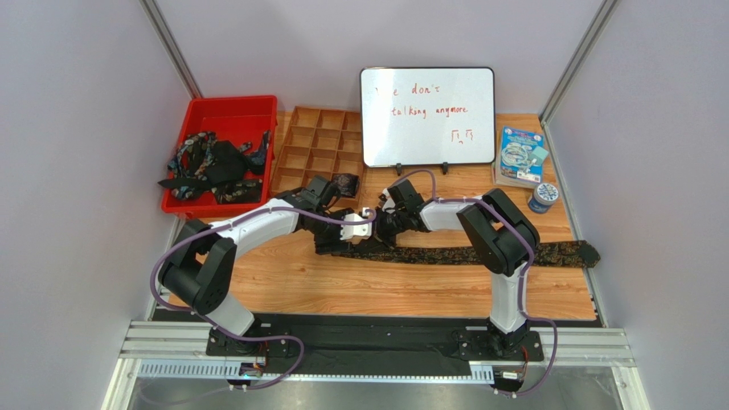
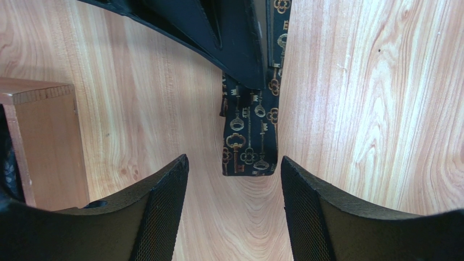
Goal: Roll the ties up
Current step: Roll the tie at the center of the board.
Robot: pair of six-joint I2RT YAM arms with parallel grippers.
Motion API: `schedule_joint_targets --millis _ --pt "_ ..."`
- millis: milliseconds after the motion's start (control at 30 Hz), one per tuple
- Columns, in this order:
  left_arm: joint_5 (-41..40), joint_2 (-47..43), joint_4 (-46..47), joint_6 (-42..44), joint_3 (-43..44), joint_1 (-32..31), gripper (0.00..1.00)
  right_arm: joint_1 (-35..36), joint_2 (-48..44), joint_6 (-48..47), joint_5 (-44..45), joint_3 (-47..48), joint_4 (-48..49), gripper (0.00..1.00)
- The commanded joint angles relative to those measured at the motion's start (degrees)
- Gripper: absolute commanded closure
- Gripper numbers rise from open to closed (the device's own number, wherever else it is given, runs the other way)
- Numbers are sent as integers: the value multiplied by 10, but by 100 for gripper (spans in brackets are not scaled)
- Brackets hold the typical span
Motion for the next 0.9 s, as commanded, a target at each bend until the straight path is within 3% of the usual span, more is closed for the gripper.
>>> schedule_joint_targets --millis 0,133,200,300,400,433,533,700,867 --pt "1 11 2 17 2 -1 32 -3 -2 -12 -14 11 1 100" --pt "9 15 -6 27 6 -1 39 -4 -2 -10 -15 12 1 100" --pt "18 14 -11 30 9 -2 47 -4 -2 -9 -17 15 2 97" --pt "24 16 -21 30 21 -2 57 -4 -2 -7 -26 19 3 86" --pt "35 16 -30 29 32 -3 62 -5 -2 -3 -36 23 5 61" --pt "37 16 -32 28 34 -4 62 -4 -2 -4 -40 29 5 47" --pt "40 18 -33 27 41 -8 64 -4 -3 -3 -50 34 4 34" --pt "46 25 -35 21 49 -17 65 -4 -11 -5 -53 34 3 33" --pt "44 42 -33 7 63 -29 66 -4 -9 -4 -52 34 3 38"
